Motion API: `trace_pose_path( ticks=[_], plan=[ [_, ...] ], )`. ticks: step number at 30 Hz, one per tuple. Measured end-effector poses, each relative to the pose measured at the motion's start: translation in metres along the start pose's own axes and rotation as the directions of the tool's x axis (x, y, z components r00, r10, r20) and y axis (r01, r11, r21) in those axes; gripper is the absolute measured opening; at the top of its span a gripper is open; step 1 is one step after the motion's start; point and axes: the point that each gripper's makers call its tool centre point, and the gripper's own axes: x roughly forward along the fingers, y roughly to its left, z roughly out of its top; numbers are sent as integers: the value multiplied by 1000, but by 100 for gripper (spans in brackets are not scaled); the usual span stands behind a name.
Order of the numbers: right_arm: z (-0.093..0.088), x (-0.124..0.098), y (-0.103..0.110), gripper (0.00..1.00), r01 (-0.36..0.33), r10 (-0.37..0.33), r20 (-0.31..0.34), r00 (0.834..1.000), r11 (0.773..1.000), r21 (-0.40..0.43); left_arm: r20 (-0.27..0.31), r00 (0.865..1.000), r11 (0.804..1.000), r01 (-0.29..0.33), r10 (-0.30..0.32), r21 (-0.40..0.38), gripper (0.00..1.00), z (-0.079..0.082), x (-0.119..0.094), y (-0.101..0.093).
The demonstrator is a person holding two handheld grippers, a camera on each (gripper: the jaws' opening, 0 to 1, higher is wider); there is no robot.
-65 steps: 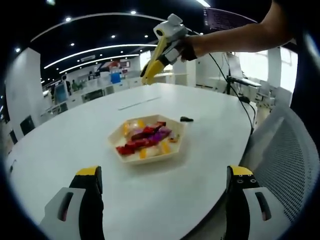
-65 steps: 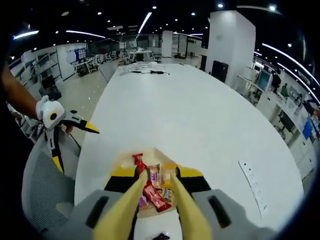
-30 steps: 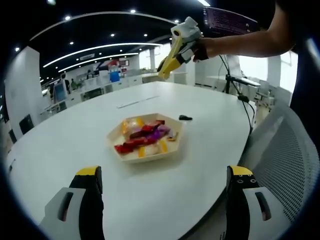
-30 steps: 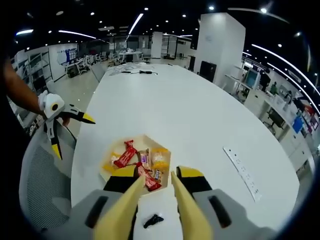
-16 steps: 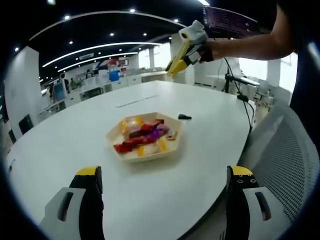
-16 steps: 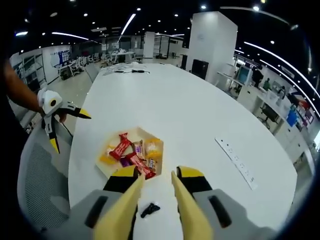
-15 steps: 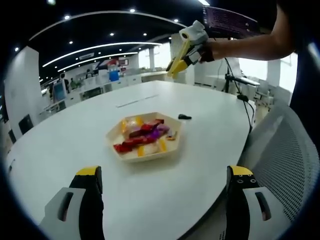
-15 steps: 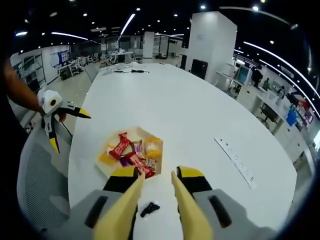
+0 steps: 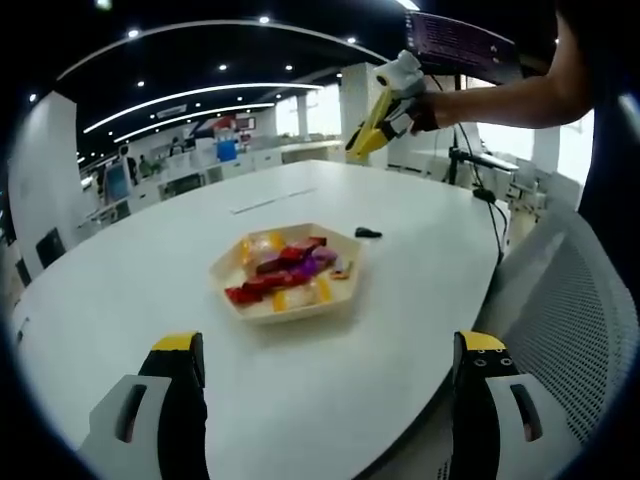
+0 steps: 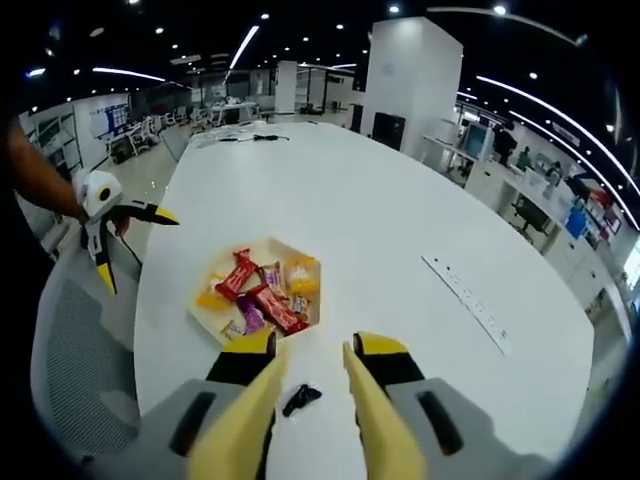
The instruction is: Place the target food into the container with the food tongs after gripping and lifting it, then release it inside without dropping or visibly crushing the food.
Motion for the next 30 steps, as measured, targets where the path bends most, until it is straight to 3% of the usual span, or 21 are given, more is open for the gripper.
trace_pose_path(
  ticks=[14, 20, 30],
  plan=[
    [-9, 0, 3, 30, 24, -24, 39, 999, 1000, 15, 4, 1000, 1000, -2, 2, -5, 99, 1, -1, 0],
    [-23, 3, -1, 30, 73, -74, 51, 996, 997, 14, 4, 1000, 1000, -3, 3, -5, 99, 1, 0, 0],
    [-43, 13, 5, 30, 76, -78, 54, 995, 996, 39, 4, 1000, 1000, -3, 3, -8, 99, 1, 0, 0]
  ],
)
